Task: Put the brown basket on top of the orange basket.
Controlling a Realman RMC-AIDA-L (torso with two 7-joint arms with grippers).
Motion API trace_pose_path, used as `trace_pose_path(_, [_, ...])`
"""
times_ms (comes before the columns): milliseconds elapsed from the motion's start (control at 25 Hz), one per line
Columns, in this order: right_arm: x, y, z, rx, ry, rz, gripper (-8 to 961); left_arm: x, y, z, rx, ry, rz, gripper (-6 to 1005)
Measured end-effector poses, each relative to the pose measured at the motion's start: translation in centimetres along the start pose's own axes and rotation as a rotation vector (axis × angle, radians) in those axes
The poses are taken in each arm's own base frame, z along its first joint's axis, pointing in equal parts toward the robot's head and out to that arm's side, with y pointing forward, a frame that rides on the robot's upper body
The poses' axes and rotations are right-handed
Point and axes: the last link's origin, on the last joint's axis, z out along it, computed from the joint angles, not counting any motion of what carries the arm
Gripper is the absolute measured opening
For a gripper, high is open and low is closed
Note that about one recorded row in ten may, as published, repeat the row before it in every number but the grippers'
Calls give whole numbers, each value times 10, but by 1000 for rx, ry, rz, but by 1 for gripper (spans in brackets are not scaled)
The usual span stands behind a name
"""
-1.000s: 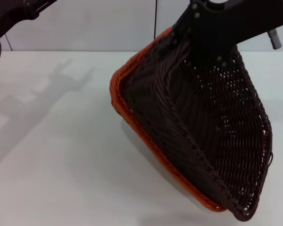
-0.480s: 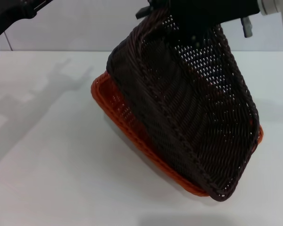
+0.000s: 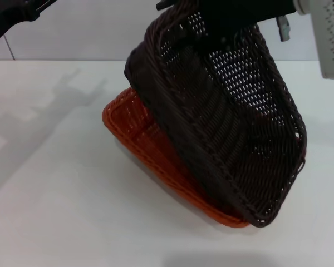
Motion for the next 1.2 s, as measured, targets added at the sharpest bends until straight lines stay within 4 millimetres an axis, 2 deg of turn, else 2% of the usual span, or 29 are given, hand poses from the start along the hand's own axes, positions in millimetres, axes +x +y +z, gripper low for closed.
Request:
trace_pose_path(320, [12, -2, 12, 9, 50, 80, 610, 1, -1, 0, 0, -1, 4, 846])
trace_pose_path(520, [12, -5, 15, 8, 56, 124, 631, 1, -2, 0, 2, -1, 4, 846])
trace_pose_path(760, [14, -9, 14, 38, 76, 138, 739, 1, 0, -1, -13, 4, 2, 846])
trace_pose_path(1040, [33, -20, -4, 258, 123, 210, 746, 0, -1, -5, -7, 9, 5, 846])
trace_pose_path(1200, [48, -16, -33, 490, 109, 318, 746, 0, -5, -12, 3, 38, 13, 846])
